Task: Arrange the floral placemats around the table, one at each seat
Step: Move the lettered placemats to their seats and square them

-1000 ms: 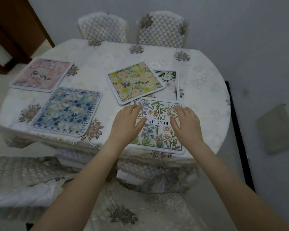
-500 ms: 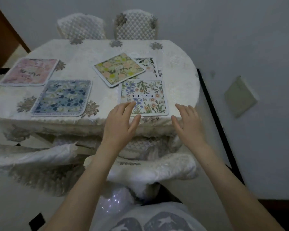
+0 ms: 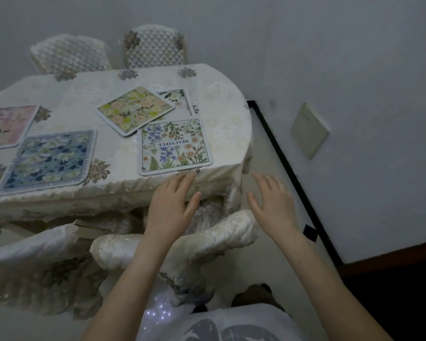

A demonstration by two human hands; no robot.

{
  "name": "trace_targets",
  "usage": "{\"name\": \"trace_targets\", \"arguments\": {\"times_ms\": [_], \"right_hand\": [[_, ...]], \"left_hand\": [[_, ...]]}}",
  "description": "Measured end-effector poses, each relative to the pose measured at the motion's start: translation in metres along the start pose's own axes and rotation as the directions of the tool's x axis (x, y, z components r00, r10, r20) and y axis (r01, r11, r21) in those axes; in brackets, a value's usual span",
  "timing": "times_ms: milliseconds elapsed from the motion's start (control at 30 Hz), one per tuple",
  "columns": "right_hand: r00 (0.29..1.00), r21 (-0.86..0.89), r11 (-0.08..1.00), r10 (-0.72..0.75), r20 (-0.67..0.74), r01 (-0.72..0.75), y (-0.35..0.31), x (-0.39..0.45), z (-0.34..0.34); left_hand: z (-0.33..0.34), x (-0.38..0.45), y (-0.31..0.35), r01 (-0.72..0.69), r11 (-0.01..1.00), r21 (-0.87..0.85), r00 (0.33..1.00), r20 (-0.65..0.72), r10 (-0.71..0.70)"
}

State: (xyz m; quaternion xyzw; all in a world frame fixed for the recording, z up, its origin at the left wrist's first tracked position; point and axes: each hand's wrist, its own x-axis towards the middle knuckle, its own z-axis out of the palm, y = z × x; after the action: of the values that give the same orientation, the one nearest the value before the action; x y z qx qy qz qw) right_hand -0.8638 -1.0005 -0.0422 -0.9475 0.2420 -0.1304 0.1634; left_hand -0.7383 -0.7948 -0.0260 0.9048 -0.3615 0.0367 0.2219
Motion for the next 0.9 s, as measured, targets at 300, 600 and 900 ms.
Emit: {"name": "trace_targets", "arguments": {"times_ms": [300,600,900], "right_hand": [[0.999,-0.004,0.999,-0.039,-0.008,0.039,0.113,0.042,-0.034],[0.995,0.025,0.995,-0.095,0.016,0.095,0.246,0.097,-0.083],[0.983,0.064,0.983,-0.173,0.056,0.17,0.3,0.188,-0.081]], "left_hand": [[0.065,0.063,0.103,-0.023,1.0,0.01,0.999,0.036,0.023],[0.125,0.138,0.236,-0.002,1.0,-0.012,1.0,0.004,0.002],[0.163,0.219,0.257,0.071,0.997,0.032,0.997,0.012,-0.072]]}}
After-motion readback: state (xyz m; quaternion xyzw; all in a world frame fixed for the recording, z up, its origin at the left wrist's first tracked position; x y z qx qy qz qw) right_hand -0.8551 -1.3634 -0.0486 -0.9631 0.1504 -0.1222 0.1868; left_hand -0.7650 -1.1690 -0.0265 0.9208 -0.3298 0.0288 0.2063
